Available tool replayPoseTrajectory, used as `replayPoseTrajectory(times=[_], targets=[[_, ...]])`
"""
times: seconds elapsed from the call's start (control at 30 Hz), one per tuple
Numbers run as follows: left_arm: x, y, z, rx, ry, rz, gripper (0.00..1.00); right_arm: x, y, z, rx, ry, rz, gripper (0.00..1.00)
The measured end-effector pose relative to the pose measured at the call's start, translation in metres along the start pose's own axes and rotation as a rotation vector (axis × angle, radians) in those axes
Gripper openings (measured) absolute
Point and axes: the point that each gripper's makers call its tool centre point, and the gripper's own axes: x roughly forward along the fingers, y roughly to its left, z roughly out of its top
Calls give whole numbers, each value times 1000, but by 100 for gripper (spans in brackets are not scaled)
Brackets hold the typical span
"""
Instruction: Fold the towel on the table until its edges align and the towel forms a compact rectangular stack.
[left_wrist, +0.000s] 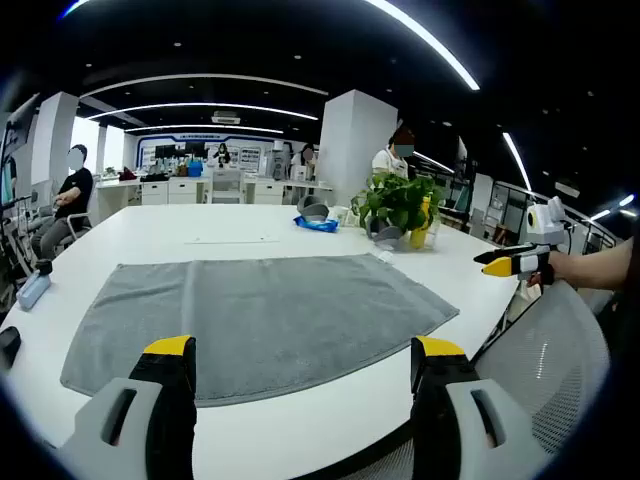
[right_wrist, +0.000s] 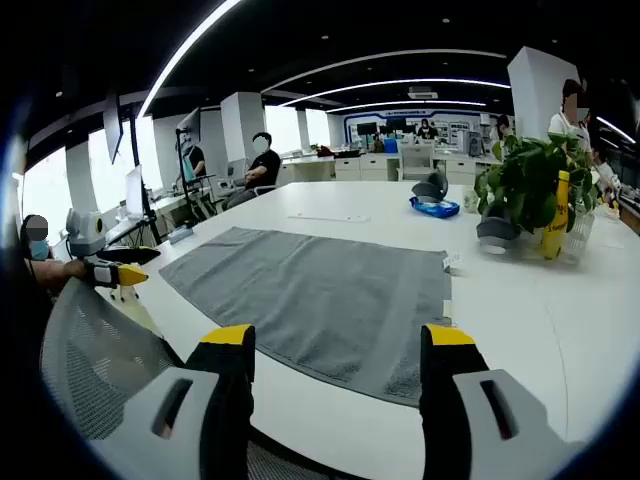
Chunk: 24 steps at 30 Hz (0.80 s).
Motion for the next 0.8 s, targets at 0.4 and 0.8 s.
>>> replayPoseTrajectory(times=[0.4,0.8], targets=[[0,-4,0,16,3,-16,92,-1,1,-1,-4,5,-8,67],[2,-10,1,37,3,-50,92,1,-1,-5,-15,34,-12,66]])
